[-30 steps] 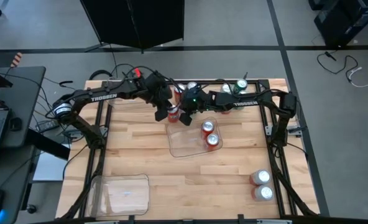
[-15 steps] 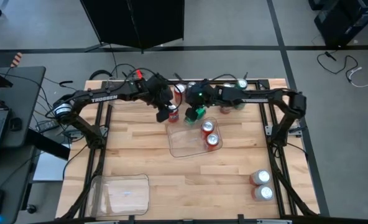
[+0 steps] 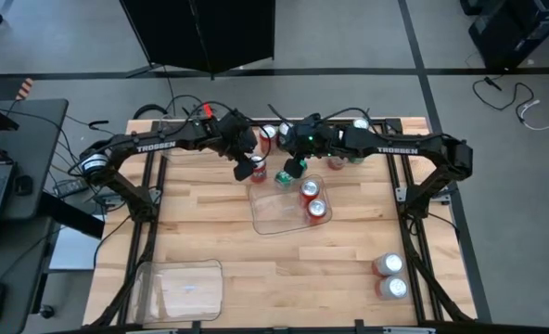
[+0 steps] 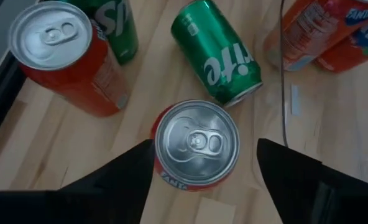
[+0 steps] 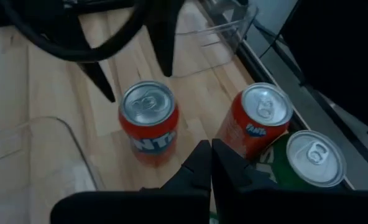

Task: Sort soda cans
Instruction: Put the orange soda can into the middle transparent bin

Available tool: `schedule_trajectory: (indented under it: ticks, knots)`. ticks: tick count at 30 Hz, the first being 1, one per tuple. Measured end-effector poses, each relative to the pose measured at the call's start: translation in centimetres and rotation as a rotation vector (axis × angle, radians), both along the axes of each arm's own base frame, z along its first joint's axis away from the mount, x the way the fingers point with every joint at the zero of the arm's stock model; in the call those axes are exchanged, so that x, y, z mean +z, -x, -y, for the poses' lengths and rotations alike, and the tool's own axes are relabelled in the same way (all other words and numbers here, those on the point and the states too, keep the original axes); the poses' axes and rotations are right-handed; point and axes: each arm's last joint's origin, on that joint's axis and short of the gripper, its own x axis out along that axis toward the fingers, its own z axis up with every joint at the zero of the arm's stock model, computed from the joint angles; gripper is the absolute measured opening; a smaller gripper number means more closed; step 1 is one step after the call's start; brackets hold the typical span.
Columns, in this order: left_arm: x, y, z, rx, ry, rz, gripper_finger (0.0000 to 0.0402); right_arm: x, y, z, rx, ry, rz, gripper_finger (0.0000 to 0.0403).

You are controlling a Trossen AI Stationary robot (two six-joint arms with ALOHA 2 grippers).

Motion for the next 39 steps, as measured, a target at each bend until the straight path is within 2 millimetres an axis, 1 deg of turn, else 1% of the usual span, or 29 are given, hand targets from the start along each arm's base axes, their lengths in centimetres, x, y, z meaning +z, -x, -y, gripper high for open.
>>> schedule_trajectory:
  ticks: [5, 10, 23, 26, 29, 34, 39]
  knots:
    - [-1.2, -0.4, -0.2, -0.001, 0.017, -0.039, 0.0304, 0.0, -0.1, -0.4, 0.013, 0.0, -0.002, 0.0]
    - [-2.3, -0.9, -0.5, 0.003, 0.025, -0.072, 0.0306, -0.1, -0.2, -0.7, 0.019, -0.001, -0.011, 0.0001]
    - [-2.8, -1.7, -0.8, -0.013, -0.007, -0.048, 0.0304, -0.1, -0.2, -0.8, 0.017, 0.005, -0.015, 0.0]
    - [-3.4, -2.1, -1.0, -0.024, 0.003, -0.049, 0.029, -0.1, -0.2, -0.8, 0.017, 0.005, -0.017, 0.0001]
    - [-4.0, -2.4, -1.1, -0.034, 0.008, -0.057, 0.0264, -0.2, -0.2, -0.8, 0.018, 0.005, -0.02, 0.0]
    - [-3.8, -2.7, -1.1, -0.057, -0.019, -0.015, 0.0223, -0.3, -0.1, -0.8, 0.018, 0.001, -0.033, 0.0]
    - [-3.8, -2.6, -1.1, -0.06, -0.014, -0.028, 0.0211, -0.6, 0.2, -0.9, 0.018, -0.015, -0.069, 0.0002]
